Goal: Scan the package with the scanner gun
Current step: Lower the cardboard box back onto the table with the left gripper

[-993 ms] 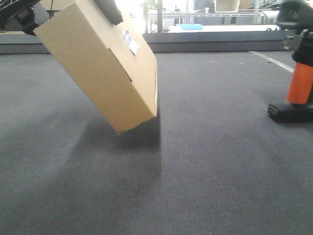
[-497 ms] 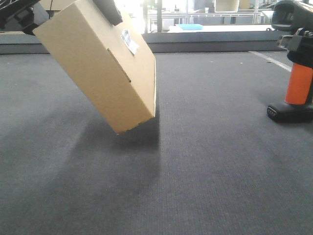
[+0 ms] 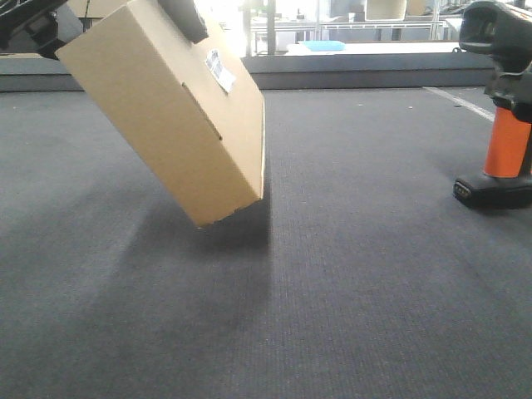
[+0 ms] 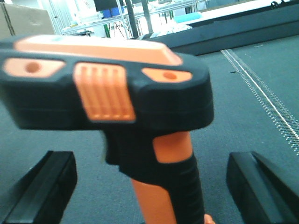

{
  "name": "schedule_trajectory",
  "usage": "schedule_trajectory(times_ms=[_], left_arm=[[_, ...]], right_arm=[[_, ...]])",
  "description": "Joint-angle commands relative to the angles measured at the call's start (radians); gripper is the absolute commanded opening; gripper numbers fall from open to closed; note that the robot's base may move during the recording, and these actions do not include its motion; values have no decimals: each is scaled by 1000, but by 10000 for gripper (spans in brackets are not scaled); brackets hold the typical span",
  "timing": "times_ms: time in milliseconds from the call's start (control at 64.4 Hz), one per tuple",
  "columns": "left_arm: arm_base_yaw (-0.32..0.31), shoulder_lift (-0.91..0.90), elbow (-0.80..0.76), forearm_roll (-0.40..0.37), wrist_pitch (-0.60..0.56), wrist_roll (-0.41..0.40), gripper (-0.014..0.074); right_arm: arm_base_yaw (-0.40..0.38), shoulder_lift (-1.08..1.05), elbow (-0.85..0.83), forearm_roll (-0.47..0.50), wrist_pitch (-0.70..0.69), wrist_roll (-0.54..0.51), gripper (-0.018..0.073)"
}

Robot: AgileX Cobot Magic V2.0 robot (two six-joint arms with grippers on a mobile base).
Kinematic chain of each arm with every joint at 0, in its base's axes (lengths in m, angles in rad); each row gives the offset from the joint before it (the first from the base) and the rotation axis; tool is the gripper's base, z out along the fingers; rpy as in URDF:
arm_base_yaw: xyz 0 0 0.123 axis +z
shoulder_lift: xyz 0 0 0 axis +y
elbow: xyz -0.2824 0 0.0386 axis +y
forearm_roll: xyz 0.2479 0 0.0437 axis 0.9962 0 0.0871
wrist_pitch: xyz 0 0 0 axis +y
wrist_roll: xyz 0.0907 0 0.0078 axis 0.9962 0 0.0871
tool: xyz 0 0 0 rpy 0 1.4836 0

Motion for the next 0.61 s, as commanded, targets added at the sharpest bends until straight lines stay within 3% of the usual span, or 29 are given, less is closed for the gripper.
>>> schedule_trajectory(times_ms=[0,140,248,419,590], left_arm=[[-7,-13,-3,10,-20,-1,-111],[-7,-13,-3,20,-6,5,-111],[-7,-15,-5,27,44,69,-111],[49,-26,-7,33,174,196,-111],[170,-74,-7,35,226,325,-111]], right_arm=[[-2,-42,31,-18,-24,-7,560],[-2,-131,83,-46,26,-7,531],[-2,-226,107,-46,168,-7,424],[-2,-425,109,-79,356,-7,142],[-2,-622,109,-83,493,-7,-169]])
